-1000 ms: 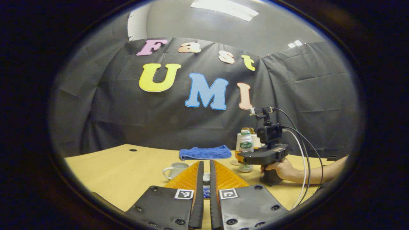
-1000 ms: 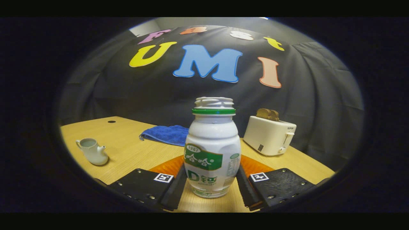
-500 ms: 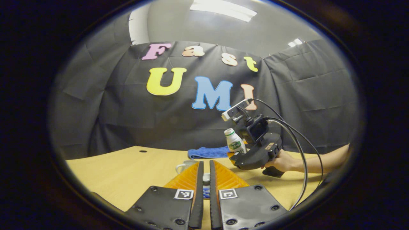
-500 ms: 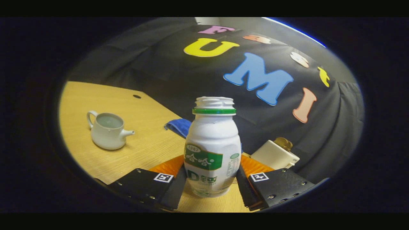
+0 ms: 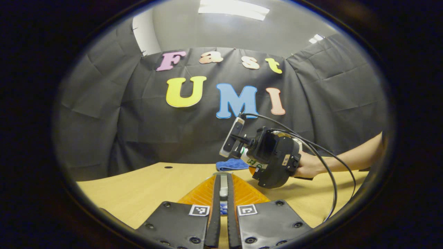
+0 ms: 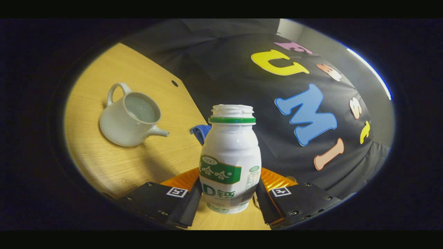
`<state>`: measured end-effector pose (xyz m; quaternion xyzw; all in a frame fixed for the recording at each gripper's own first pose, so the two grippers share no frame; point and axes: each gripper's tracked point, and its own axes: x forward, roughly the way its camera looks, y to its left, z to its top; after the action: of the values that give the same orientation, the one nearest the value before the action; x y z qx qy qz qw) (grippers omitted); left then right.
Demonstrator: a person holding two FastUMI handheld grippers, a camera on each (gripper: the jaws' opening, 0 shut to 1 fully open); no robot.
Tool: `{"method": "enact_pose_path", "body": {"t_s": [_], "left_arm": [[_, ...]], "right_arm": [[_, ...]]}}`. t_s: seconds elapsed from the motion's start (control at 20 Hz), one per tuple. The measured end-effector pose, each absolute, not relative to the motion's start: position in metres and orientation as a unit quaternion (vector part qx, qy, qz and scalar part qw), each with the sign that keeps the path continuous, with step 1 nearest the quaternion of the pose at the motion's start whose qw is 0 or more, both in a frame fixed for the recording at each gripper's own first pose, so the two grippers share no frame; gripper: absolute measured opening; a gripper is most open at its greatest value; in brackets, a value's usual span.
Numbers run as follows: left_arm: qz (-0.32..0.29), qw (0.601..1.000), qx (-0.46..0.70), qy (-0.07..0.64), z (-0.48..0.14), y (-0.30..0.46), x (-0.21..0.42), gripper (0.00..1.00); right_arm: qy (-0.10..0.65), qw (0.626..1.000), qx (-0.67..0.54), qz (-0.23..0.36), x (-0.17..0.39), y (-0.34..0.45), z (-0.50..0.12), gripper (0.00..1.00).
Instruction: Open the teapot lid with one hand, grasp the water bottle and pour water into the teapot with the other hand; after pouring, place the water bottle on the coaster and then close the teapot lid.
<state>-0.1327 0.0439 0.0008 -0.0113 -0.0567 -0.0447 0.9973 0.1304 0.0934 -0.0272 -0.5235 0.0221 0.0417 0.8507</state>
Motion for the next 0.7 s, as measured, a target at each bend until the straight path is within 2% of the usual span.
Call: {"method": "enact_pose_path", "body": {"t_s": [0.1,0.15,0.25,0.45,0.55,0.7], "left_arm": [[-0.041,0.997,-0.012,-0.057,0.001,0.046,-0.134,0.11],[-0.039,0.998,-0.01,-0.057,-0.001,0.049,-0.135,0.15],[-0.024,0.998,0.006,-0.051,-0.001,0.057,-0.133,0.12],[-0.019,0.999,0.007,-0.043,-0.003,0.058,-0.131,0.19],[-0.019,0.999,0.012,-0.039,-0.005,0.059,-0.131,0.15],[-0.018,0.999,0.016,-0.041,-0.003,0.059,-0.131,0.15]], "right_arm": [[0.021,0.839,-0.541,0.042,0.133,0.095,-0.028,0.73],[0.02,0.834,-0.55,0.041,0.134,0.096,-0.028,0.73],[0.013,0.82,-0.571,0.04,0.135,0.1,-0.027,0.73],[-0.004,0.781,-0.623,0.04,0.139,0.108,-0.024,0.73],[-0.008,0.76,-0.649,0.041,0.139,0.112,-0.029,0.73],[-0.013,0.741,-0.67,0.041,0.14,0.114,-0.031,0.73]]}}
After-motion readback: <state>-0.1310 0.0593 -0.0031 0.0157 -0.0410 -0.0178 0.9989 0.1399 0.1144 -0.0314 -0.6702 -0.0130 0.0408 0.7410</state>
